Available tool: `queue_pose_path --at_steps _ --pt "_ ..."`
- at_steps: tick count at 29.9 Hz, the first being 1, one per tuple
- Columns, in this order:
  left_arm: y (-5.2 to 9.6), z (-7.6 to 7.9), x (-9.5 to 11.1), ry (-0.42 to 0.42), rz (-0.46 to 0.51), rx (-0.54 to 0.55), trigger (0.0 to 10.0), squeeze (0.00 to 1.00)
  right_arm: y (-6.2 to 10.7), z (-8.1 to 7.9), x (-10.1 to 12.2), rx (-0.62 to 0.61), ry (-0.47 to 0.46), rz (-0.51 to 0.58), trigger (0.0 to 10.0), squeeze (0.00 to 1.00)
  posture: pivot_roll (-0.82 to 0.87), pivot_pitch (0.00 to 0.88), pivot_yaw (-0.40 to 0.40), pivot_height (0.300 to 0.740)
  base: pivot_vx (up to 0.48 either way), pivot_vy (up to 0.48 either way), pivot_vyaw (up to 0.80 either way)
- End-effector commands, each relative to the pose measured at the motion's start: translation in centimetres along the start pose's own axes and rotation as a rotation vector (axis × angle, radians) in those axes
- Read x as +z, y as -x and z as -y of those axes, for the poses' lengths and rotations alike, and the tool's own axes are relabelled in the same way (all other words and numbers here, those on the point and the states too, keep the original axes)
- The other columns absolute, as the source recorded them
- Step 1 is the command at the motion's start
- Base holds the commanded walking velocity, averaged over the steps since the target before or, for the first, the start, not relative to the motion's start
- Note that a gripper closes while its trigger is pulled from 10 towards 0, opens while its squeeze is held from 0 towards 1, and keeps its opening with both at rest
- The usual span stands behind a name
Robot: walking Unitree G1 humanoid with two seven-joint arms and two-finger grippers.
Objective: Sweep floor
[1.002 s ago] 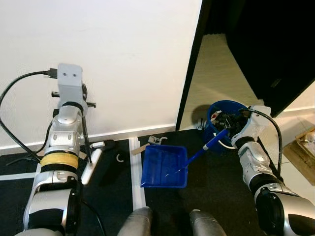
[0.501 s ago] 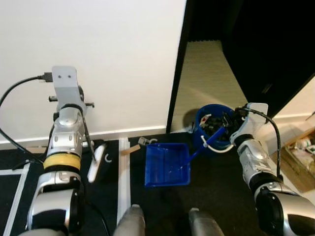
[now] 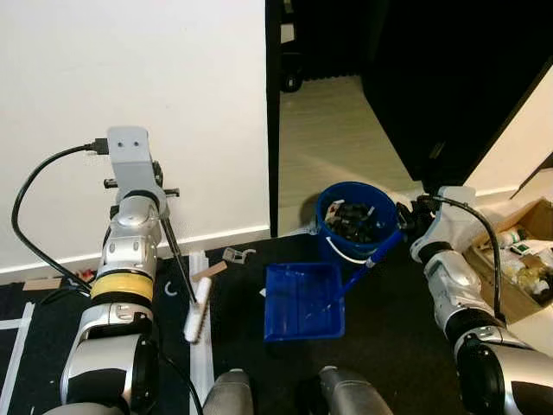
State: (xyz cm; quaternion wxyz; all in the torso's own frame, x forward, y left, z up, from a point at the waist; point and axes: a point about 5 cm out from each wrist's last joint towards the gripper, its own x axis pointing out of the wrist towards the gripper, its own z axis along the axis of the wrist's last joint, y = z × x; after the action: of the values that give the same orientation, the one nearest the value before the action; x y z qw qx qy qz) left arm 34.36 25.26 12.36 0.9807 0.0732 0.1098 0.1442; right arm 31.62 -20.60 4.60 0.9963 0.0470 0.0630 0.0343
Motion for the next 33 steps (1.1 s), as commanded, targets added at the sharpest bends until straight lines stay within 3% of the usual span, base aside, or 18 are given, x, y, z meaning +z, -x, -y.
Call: queue_pose_path --at_steps 1,20,26,33 --pt "-0.2 0.3 0.8 -0.029 0.034 -0.018 10.0 0.0 -0.3 -0.1 0.8 0.012 0.003 0.032 10.0 0.0 0.09 0.0 -0.013 0.74 0.0 0.0 0.0" --pt "0.0 0.3 1.0 0.003 0.052 -0.005 10.0 0.0 -0.7 -0.8 0.8 0.038 0.003 0.018 10.0 0.0 0.09 0.008 -0.021 0.74 0.448 0.0 0.0" --pt "0.1 -0.2 1.1 0.054 0.071 0.018 10.0 0.0 -0.6 -0.8 0.7 0.046 0.006 0.016 10.0 0.0 0.09 0.009 -0.024 0.74 0.0 0.0 0.0" --pt "0.5 -0.9 0.6 0.058 0.059 0.046 10.0 0.0 -0.6 -1.1 0.5 0.064 -0.003 0.007 10.0 0.0 0.09 0.007 -0.027 0.74 0.0 -0.137 0.0"
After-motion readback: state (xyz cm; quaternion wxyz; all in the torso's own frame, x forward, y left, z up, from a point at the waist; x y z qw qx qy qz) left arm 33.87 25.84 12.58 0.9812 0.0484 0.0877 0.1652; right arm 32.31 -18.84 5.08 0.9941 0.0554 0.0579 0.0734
